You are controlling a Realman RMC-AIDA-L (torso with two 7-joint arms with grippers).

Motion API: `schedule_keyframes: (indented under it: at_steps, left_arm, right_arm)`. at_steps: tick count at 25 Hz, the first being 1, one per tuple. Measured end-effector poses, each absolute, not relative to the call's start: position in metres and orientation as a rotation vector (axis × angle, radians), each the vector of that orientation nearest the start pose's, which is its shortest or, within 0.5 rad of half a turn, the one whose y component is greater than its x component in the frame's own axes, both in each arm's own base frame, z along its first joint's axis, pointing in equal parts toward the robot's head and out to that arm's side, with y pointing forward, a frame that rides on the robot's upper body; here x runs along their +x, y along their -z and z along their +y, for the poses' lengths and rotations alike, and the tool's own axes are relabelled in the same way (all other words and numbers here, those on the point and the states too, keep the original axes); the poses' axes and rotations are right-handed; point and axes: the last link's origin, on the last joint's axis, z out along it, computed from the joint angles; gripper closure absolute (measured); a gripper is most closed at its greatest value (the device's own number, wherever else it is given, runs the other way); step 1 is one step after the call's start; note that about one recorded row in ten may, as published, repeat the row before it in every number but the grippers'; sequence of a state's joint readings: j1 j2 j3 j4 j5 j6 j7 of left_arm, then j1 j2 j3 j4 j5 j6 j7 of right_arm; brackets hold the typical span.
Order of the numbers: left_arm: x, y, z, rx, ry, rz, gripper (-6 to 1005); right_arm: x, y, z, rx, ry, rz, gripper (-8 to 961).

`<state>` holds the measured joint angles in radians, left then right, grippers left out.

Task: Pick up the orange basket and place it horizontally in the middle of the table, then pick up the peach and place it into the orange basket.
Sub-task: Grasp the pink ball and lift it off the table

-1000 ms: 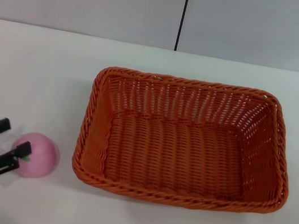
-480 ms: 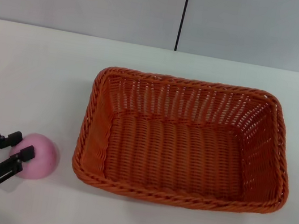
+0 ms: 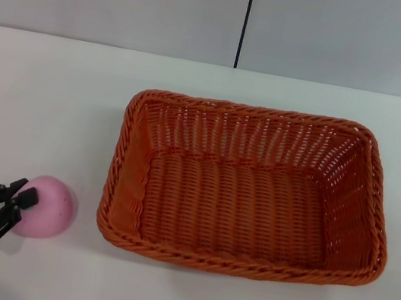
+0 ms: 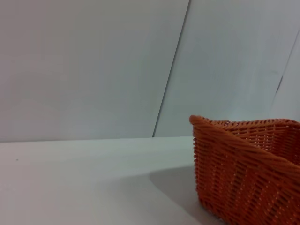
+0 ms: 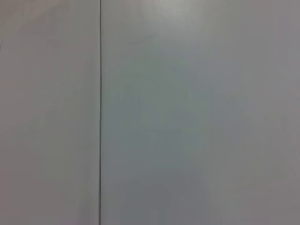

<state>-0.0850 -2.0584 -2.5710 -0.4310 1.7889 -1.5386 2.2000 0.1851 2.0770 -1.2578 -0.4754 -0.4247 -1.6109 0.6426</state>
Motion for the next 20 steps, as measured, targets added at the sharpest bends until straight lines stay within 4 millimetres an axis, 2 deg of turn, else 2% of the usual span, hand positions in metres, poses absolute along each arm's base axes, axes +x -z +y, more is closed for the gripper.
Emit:
schedule_keyframes:
  at_steps: [6, 9, 12, 13, 15, 18, 19, 20]
  left_arm:
    - [-0.381, -0.007, 0.188, -2.242, 0.756, -0.804, 839]
    - [-0.375, -0.017, 0.192, -2.213, 0.829, -0.763, 861]
    - [-0.365, -0.029, 0.198, -2.207, 0.902, -0.692, 886]
    - [-0.354, -0.036, 0.205, -2.221, 0.968, -0.647, 895]
    - [-0.351, -0.038, 0.208, -2.229, 0.992, -0.639, 913]
    - [-0.328, -0.04, 0.226, -2.285, 1.108, -0.592, 939]
    - [-0.328, -0.04, 0.226, -2.285, 1.108, -0.592, 943]
    - [-0.32, -0.038, 0.233, -2.307, 1.144, -0.571, 946]
  right_arm:
    - [0.289, -0.065, 0.276, -1.61, -1.293, 0.227, 370]
    - [0.288, -0.065, 0.275, -1.61, -1.295, 0.225, 371]
    - [0.288, -0.064, 0.275, -1.61, -1.298, 0.223, 371]
    - [0.287, -0.064, 0.275, -1.61, -1.301, 0.222, 371]
    - [0.287, -0.064, 0.275, -1.61, -1.302, 0.222, 371]
    - [0.287, -0.063, 0.274, -1.609, -1.308, 0.225, 371]
    - [0.287, -0.063, 0.274, -1.609, -1.308, 0.225, 371]
    - [0.287, -0.063, 0.274, -1.609, -1.309, 0.227, 371]
